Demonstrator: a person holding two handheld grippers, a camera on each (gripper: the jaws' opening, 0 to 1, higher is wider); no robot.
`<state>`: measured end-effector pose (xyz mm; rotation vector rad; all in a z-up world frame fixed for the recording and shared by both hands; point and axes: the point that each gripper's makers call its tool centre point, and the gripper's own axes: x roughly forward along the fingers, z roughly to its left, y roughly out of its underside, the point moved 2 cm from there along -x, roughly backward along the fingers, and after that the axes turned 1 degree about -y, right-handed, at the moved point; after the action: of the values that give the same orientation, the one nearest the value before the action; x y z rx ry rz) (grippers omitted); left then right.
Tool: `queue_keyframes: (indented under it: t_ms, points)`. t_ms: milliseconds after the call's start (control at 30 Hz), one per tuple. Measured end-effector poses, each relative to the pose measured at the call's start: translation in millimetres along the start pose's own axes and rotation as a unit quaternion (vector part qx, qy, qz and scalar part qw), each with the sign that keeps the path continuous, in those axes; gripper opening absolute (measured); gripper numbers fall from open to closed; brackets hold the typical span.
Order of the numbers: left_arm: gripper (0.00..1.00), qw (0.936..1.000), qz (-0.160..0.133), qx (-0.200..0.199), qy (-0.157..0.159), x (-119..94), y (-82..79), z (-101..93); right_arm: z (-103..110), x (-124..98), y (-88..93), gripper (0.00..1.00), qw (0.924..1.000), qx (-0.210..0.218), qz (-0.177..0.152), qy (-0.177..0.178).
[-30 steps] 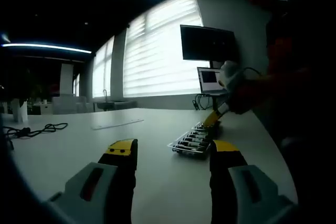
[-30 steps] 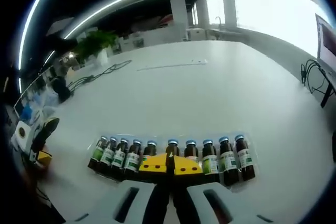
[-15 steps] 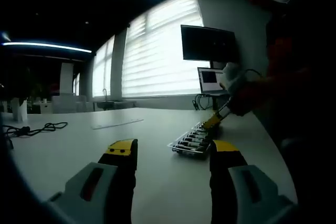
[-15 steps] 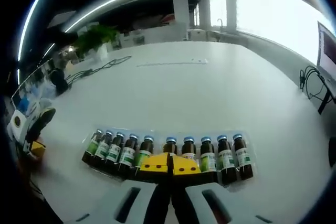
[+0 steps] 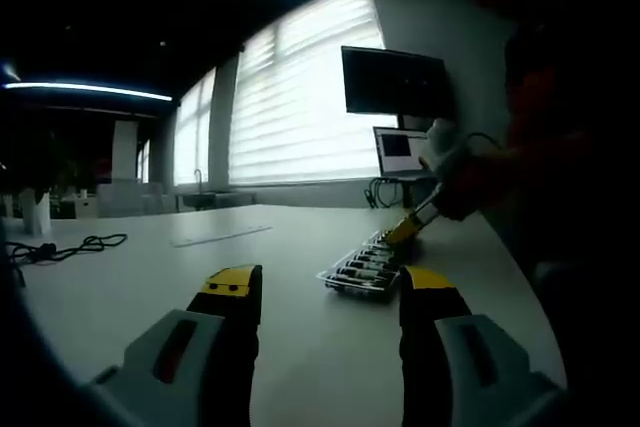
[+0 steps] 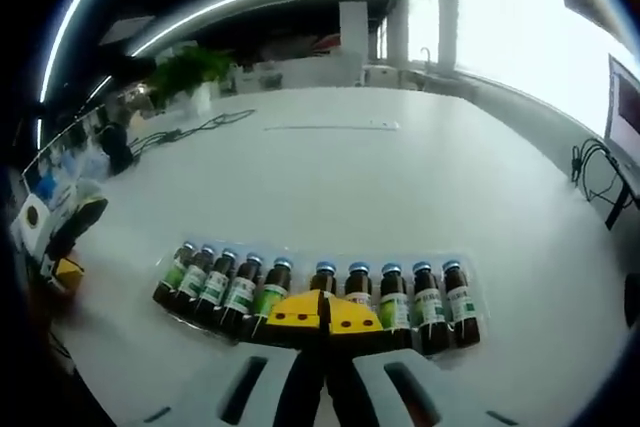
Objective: Grip medicine bottles put into box
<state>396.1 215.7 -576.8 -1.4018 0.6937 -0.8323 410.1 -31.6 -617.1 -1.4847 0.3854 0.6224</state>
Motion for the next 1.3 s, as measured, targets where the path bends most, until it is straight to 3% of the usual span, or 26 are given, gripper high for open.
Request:
queue_keyframes:
  t_ms: [167, 333, 400, 533, 667, 800, 867, 1167, 1300]
  points:
    - [0.48, 0.9999, 0.009, 0.006, 0.001, 2, 1.3, -3.1, 0, -1, 0.7, 0.00, 0.9998, 0.016, -0.011, -0.006]
    - [0.48, 0.9998, 0.016, 0.009, 0.000, 3, 2.3, -3.9, -2, -2, -0.6, 0.00, 0.9993, -0.006, -0.024, -0.028]
    - [0.48, 0.9997, 0.022, 0.011, -0.002, 4, 3.3, -5.0, -5, -5, -3.7, 0.03, 0.9978, -0.027, -0.052, -0.032]
    - [0.48, 0.9990, 0.038, 0.024, -0.005, 7, 7.4, -8.2, -7, -18, -10.2, 0.08, 0.9913, 0.020, -0.107, -0.074]
    - [0.48, 0.9988, 0.042, 0.019, -0.013, 6, 5.9, -6.7, -7, -29, -21.3, 0.12, 0.9843, -0.011, -0.148, -0.096]
    - [0.48, 0.9981, 0.053, 0.016, -0.026, 1, 4.6, -6.5, -2, -40, -28.4, 0.26, 0.9776, -0.044, -0.168, -0.118]
    - [0.49, 0.9983, 0.048, 0.008, -0.032, -3, 0.1, -6.8, -1, -48, -30.6, 0.30, 0.9709, -0.085, -0.184, -0.128]
    - [0.50, 0.9975, 0.014, -0.018, -0.068, -30, -27.6, -2.7, -9, -83, -27.5, 0.50, 0.9612, -0.112, -0.203, -0.150]
    - [0.56, 0.9976, 0.003, -0.021, -0.065, -37, -38.9, -7.7, -16, -98, -25.2, 0.52, 0.9603, -0.112, -0.210, -0.145]
